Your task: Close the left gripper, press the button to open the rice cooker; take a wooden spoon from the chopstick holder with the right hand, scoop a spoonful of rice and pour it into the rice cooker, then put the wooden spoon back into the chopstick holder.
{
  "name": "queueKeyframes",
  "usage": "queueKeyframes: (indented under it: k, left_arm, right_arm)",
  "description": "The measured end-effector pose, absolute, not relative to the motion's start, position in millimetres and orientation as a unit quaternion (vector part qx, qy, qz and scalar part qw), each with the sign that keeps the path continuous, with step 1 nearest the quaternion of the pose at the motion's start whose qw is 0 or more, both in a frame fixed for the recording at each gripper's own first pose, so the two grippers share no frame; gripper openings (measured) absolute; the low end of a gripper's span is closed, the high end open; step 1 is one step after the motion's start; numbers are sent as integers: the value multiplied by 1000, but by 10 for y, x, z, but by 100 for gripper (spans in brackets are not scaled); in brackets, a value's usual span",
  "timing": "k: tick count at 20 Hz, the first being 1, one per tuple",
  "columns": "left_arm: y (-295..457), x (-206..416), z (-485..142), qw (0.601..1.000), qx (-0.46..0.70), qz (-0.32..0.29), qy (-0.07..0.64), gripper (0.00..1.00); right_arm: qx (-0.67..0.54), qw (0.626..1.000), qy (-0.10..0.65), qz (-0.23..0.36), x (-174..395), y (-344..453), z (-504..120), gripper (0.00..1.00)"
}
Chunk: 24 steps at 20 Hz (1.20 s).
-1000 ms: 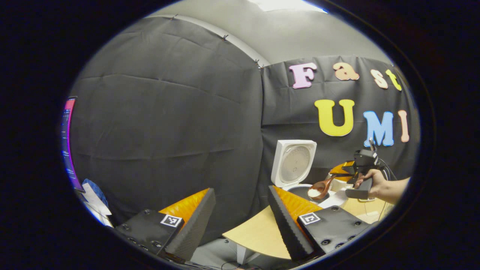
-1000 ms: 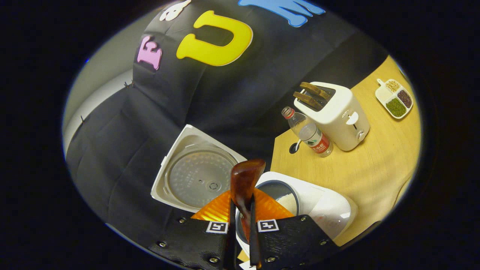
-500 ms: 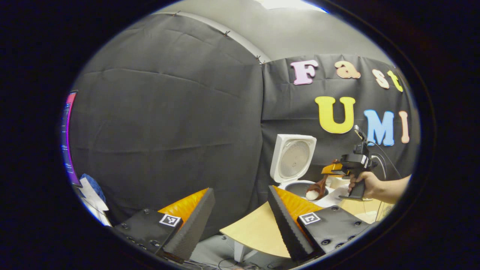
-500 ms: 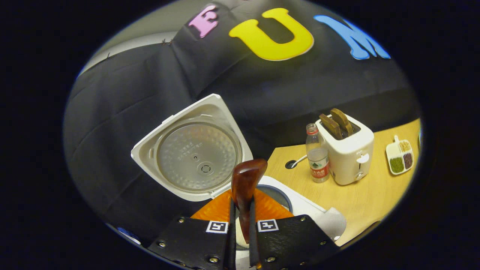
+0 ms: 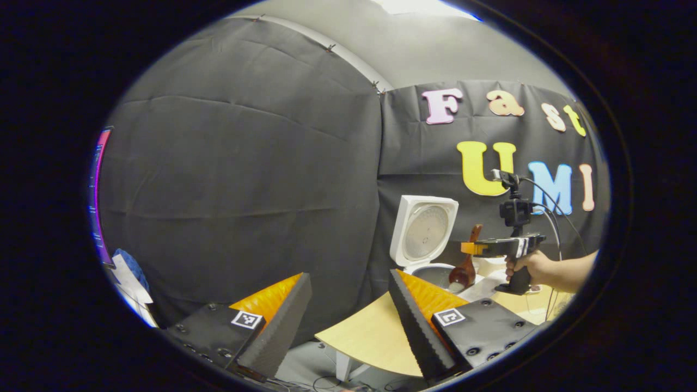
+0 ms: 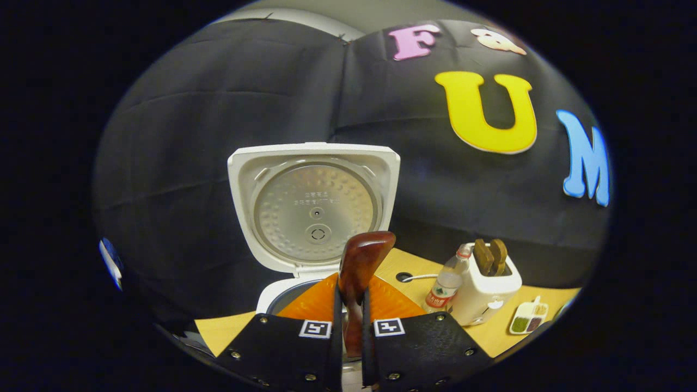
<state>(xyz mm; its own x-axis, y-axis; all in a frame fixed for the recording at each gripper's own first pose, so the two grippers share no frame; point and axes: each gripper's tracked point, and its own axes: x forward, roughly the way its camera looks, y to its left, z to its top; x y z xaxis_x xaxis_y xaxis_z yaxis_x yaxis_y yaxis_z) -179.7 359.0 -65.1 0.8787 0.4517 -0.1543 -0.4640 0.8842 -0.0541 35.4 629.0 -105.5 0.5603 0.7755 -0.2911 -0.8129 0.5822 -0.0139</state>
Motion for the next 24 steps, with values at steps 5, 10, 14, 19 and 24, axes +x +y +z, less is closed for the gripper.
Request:
queueKeyframes:
  k: [5, 10, 14, 19, 24]
  left_arm:
    - [3592, -1788, -650, 968, -47, 236, 66, 98]
    - [3576, -1789, -590, 969, -46, 235, 63, 98]
    - [3571, -1756, -508, 969, -42, 235, 59, 98]
    - [3503, -1696, -361, 971, -36, 231, 49, 98]
    - [3379, -1571, -202, 975, -32, 219, 35, 98]
  right_arm:
    - [-180, 873, 16, 453, 288, 6283, -843, 14]
    - [-116, 882, 64, 452, 295, 6211, -800, 14]
    - [33, 885, 160, 436, 417, 6103, -773, 14]
    - [229, 852, 253, 398, 557, 5937, -683, 14]
    - [290, 843, 256, 373, 652, 5480, -451, 14]
